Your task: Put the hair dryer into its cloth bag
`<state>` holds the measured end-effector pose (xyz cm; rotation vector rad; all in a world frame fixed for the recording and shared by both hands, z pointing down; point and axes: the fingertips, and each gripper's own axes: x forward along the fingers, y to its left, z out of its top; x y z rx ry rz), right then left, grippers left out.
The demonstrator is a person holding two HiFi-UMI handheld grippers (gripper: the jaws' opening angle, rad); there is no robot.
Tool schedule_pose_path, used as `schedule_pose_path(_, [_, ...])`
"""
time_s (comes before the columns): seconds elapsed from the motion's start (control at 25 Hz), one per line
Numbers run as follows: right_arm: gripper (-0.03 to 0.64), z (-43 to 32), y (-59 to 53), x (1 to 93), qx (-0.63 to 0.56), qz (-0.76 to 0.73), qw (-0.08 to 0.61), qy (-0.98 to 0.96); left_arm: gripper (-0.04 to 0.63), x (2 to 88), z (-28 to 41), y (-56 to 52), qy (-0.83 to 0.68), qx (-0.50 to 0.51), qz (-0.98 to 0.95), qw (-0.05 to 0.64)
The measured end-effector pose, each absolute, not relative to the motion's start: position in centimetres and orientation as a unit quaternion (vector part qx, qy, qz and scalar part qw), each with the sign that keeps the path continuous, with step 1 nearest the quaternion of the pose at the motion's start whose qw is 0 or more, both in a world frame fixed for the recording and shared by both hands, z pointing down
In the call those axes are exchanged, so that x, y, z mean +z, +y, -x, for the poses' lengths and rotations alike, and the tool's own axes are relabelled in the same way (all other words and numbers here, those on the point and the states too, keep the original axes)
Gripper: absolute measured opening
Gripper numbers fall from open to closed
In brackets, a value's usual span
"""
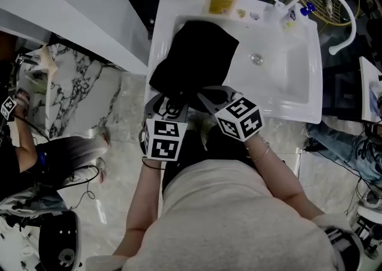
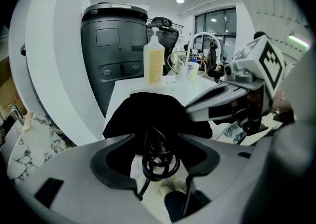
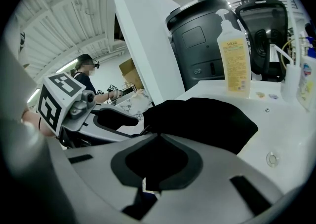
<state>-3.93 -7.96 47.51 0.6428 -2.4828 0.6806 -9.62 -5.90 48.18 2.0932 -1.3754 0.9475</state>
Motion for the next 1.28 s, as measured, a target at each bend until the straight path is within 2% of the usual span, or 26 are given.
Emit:
schedule_pose_path(0.28, [0.012,4.1,-7.9,47.6,0.248,-0.232,0.242,-0.909,0.247,50.0,9.8,-2.8,-0.469,0.385,-0.754,0.252])
schedule_pose_path(0.64, [0.012,4.2,-7.9,47.6,0.239,-0.228,0.249,-0.911,0.192,50.6,10.0,-2.7,-0.458,0.434,-0.75,0.199])
schedule_pose_path(0.8, [0.012,4.9,-7.6,47.7,0.245,-0.218,0.248,-0.912,0.176,50.0,10.0,-3.5,-0.466,0.415,-0.754,0.205])
schedule_pose_path(0.84, [0.012,5.0,-7.5,47.6,0.246,-0.216,0.247,-0.912,0.158,49.7,10.0,-3.8,-0.47,0.411,-0.755,0.201])
schedule_pose_path(0.88, [0.012,5.1,-7.5,47.5,0.247,-0.214,0.245,-0.913,0.112,49.6,9.9,-4.1,-0.473,0.409,-0.756,0.195])
schedule_pose_path(1.12, [0.012,5.7,-7.5,47.2,0.247,-0.206,0.241,-0.916,0.101,49.9,9.2,-5.9,-0.467,0.412,-0.759,0.189])
schedule_pose_path(1.28, [0.012,5.6,-7.5,47.2,0.246,-0.201,0.24,-0.917,0.101,49.8,9.1,-6.8,-0.47,0.393,-0.76,0.218])
